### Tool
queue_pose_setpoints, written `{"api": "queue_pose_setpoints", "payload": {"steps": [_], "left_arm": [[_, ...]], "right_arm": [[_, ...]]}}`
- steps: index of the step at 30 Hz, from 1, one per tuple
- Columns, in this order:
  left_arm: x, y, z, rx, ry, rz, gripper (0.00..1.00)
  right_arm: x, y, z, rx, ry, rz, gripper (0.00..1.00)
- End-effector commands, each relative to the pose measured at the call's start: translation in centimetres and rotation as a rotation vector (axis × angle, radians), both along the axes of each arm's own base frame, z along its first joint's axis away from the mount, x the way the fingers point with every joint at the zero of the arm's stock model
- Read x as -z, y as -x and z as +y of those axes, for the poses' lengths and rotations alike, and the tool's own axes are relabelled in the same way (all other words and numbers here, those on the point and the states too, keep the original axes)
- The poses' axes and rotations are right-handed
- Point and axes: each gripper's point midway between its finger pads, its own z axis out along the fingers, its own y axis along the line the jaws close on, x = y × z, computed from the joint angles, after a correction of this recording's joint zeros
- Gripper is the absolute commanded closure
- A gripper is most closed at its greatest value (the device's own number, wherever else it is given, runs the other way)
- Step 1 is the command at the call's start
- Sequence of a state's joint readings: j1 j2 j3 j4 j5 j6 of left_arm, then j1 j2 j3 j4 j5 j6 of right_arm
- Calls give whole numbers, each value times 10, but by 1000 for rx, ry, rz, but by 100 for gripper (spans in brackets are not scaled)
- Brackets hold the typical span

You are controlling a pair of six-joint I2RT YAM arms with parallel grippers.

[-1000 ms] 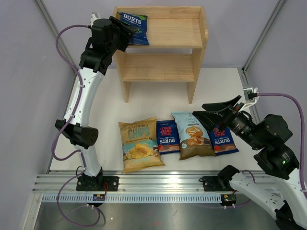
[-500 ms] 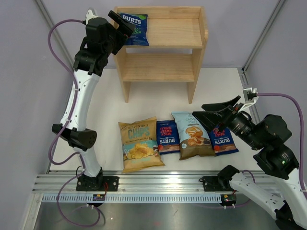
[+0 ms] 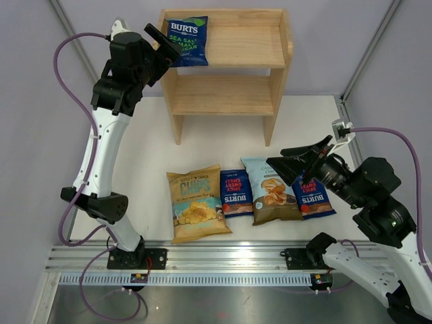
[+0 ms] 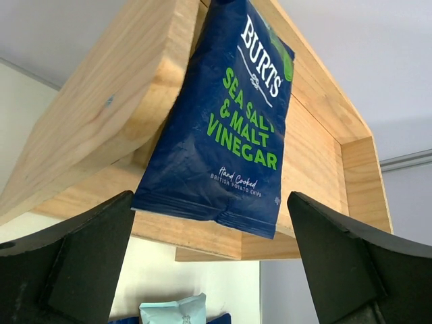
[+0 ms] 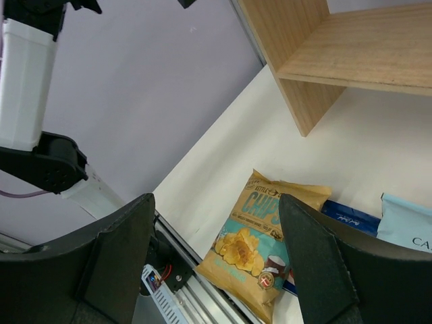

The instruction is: Place and organize the chips bags onto the shelf

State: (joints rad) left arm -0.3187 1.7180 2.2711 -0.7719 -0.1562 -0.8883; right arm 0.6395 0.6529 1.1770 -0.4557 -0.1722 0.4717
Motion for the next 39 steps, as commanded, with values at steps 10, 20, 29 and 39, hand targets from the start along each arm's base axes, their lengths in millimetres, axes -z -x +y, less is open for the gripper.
{"api": "queue_pose_setpoints", "payload": {"steps": [10,20,29,39], "left_arm": [[-14,19,12,14,-40,-48,1],[-12,81,39,20,-168,-86,1],[43,175,42,185,-222,-162,1],[152,246,32,457,-359,-49,1]], "right_arm": [[4,-9,3,19,27,27,20],[68,-39,19,22,253,184,11],[137,-68,45,34,252,342,13],[251,-112,59,154,411,611,23]]}}
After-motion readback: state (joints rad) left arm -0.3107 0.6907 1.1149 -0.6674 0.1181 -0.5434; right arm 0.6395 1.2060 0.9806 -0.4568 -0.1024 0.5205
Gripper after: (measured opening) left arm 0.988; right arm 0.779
